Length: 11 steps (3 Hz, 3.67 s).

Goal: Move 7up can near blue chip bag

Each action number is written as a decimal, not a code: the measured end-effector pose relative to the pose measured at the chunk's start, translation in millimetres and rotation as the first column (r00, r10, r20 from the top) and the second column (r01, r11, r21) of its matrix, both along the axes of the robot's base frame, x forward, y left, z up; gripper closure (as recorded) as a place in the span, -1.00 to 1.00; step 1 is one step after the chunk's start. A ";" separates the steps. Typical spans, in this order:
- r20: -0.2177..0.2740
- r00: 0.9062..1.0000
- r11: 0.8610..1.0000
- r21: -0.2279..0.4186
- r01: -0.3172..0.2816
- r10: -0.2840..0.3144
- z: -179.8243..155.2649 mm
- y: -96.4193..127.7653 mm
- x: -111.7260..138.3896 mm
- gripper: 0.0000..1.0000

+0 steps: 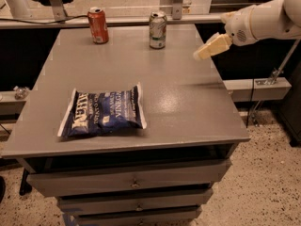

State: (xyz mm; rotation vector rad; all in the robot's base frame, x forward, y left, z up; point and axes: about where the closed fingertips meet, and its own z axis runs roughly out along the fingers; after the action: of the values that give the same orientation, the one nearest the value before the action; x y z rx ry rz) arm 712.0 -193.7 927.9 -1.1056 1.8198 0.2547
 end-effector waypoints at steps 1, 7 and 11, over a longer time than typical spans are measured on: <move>0.000 1.000 1.000 0.000 0.000 0.000 -0.1 0.1 0.0 -1.00; 0.094 0.990 0.962 0.261 0.082 -0.109 -32.6 53.7 126.4 -1.00; 0.034 0.999 0.911 0.412 -0.020 0.007 -20.1 151.4 156.9 -0.68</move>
Offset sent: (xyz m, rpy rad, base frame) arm 0.0144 0.0105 -0.0051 0.0789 -0.0333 -0.0495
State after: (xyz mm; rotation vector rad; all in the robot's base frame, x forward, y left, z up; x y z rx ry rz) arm 868.9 -42.2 907.7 -0.8171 1.6305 0.5986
